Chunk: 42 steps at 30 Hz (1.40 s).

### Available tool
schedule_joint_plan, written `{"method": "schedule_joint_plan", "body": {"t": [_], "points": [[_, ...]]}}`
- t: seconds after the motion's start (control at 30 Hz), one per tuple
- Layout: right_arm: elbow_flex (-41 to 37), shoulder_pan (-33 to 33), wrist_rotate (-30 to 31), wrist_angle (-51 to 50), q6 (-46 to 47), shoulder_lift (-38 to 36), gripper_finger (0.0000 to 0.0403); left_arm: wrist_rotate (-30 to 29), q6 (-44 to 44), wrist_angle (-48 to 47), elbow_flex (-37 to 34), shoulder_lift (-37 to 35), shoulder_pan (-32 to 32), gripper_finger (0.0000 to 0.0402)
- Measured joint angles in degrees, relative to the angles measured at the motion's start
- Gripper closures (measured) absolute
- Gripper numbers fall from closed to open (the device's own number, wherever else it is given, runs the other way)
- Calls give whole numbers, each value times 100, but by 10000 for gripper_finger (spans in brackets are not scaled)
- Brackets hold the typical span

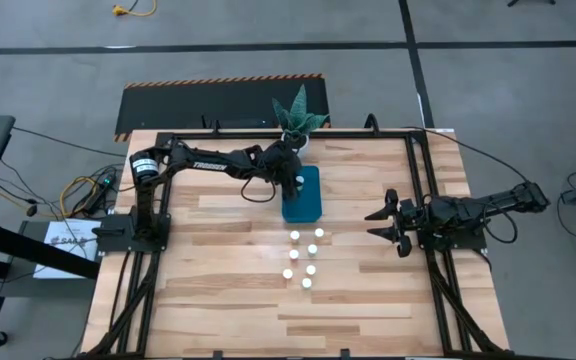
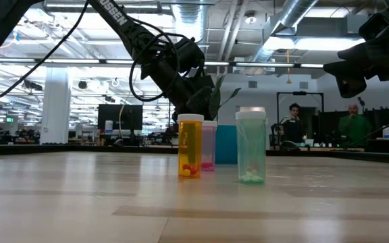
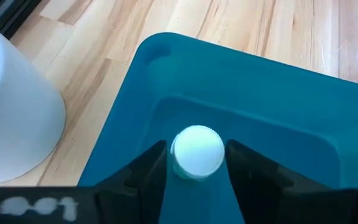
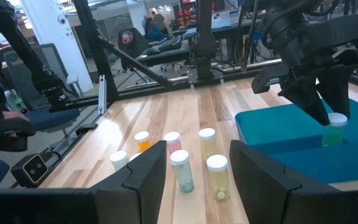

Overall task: Pick and place pill bottles into a basket
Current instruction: Put the yellow pill bottle into the blue bin

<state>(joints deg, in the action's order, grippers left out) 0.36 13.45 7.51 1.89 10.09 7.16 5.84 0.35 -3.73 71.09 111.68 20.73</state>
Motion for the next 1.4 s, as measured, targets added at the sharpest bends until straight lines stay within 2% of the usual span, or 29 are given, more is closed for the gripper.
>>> {"method": "schedule_joint_plan", "body": {"t": [0.13, 0.3, 0.57, 0.73, 0.83, 1.03, 1.4], "points": [[0, 0, 0, 0, 0, 0, 234, 291, -36, -210, -4, -293, -20, 248], [0, 0, 0, 0, 0, 0, 232, 252, 214, -559, -4, -936, -220, 248], [0, -1, 1, 0, 0, -2, 234, 125, 778, -1516, 2, -1895, -990, 248], [0, -2, 0, 2, 0, -2, 232, -51, 1231, -2377, -7, -1995, -1526, 248], [0, 0, 0, 1, 0, -2, 233, -59, 1261, -2503, -7, -1982, -1722, 248], [0, -2, 0, 0, 0, -2, 232, 77, 1146, -2170, -248, -1978, -1917, 248], [0, -2, 0, 2, 0, -2, 234, 136, 781, -1252, -1203, -1967, -2140, 248]]}}
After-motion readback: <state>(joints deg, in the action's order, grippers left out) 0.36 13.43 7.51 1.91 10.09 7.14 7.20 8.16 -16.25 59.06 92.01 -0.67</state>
